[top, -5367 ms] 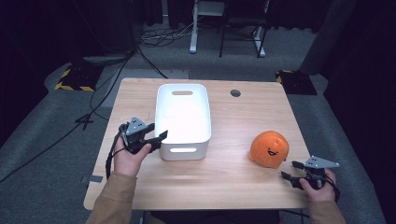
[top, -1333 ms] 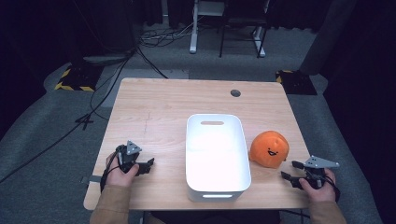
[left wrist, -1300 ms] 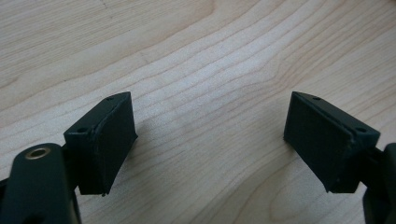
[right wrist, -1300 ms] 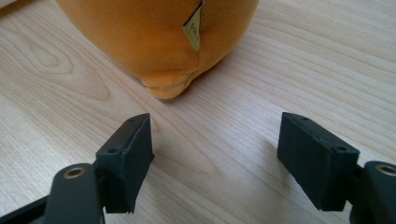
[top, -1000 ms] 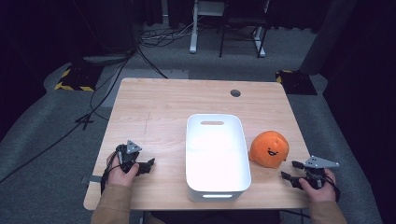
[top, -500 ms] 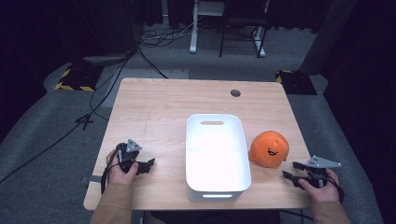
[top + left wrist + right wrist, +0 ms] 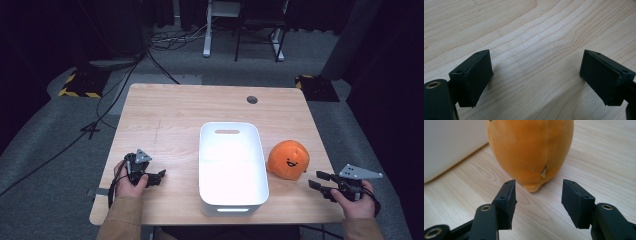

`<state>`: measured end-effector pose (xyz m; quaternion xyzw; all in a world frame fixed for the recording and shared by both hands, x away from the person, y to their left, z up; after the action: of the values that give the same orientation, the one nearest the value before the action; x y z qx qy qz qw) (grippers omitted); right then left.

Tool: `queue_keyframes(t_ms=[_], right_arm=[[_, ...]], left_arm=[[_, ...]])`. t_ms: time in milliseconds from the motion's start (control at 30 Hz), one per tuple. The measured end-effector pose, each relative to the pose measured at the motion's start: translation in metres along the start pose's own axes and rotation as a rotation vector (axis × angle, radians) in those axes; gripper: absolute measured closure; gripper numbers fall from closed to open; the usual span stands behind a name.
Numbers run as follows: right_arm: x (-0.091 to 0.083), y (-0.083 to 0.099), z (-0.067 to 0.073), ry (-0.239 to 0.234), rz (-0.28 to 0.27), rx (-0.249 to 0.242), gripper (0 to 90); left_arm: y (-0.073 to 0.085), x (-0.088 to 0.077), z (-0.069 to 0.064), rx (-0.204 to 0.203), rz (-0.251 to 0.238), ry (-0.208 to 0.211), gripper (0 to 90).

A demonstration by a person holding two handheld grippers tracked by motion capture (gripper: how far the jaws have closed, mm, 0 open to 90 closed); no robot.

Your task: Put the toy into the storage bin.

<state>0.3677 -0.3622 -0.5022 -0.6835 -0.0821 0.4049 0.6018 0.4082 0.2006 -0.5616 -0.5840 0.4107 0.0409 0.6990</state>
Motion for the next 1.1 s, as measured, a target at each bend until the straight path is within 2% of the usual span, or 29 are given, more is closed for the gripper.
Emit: queue_keyframes(t_ms=[200, 533, 567, 867, 1100], right_arm=[[-0.006, -0.014, 0.005, -0.014, -0.030, -0.004, 46.6], [-0.010, -0.042, 0.004, -0.042, -0.080, -0.009, 47.0], [-0.009, -0.046, 0.006, -0.045, -0.093, 0.002, 47.3], [-0.002, -0.071, 0.007, -0.079, -0.140, -0.019, 48.6], [0.012, -0.087, 0.004, -0.101, -0.181, -0.014, 50.6]], left_arm=[[0.000, -0.001, 0.000, 0.001, 0.009, 0.006, 11.5], [0.000, 0.000, 0.000, -0.004, 0.000, 0.001, 11.4], [0.000, 0.000, 0.000, -0.004, 0.001, 0.003, 11.3], [0.000, 0.000, 0.000, -0.002, 0.005, 0.004, 10.8], [0.000, 0.000, 0.000, -0.002, 0.005, 0.004, 10.8]])
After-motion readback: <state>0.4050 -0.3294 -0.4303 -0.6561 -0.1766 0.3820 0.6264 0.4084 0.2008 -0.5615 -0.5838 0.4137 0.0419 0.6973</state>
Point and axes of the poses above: each handheld gripper's, and its own axes: x roughly forward along the jaws, y roughly out of its underside, z roughly to its left, the point moved 8 cm from there along x, roughly forward along the jaws, and after that the axes turned 9 degrees about -z, right-handed, at the moved point
